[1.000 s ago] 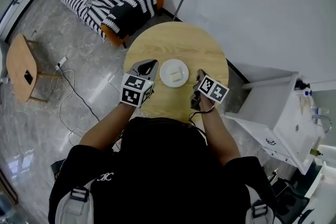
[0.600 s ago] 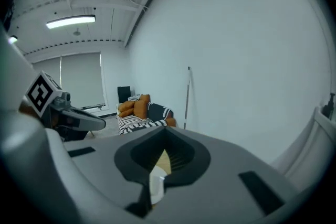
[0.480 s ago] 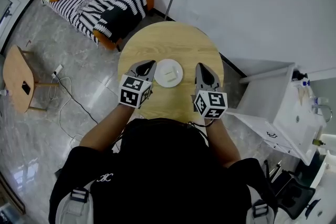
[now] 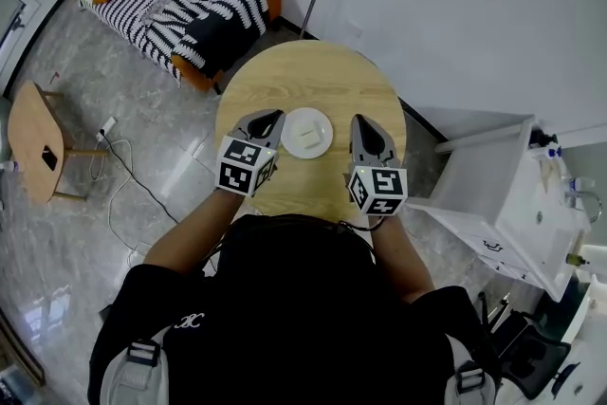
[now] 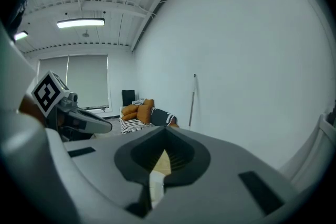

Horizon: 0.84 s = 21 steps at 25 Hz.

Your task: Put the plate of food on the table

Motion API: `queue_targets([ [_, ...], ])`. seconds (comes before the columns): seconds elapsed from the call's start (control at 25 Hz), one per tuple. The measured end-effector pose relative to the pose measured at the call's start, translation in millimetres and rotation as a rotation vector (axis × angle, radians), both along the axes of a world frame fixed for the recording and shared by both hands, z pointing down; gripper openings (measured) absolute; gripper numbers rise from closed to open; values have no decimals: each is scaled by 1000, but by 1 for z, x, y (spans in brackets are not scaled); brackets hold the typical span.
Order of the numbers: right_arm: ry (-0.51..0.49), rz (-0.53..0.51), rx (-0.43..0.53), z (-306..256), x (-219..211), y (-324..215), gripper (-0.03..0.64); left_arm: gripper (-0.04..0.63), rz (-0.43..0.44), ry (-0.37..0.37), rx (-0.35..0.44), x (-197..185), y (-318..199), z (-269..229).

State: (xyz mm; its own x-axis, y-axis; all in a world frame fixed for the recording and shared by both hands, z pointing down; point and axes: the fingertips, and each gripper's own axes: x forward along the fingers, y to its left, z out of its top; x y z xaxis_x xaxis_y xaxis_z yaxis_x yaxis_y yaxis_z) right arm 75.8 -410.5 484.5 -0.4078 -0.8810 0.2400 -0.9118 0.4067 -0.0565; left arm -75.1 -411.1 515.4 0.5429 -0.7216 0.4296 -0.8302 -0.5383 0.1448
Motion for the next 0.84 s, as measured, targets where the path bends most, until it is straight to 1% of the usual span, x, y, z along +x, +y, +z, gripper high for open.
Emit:
queue_targets([
  [0.52,-12,-7,-48,12,-4,10,8,8,-6,-3,-15,-6,5,6],
  [0.84,-8,-14,-70,17,-3,15,8,8,9,-3,-23,0,6,7],
])
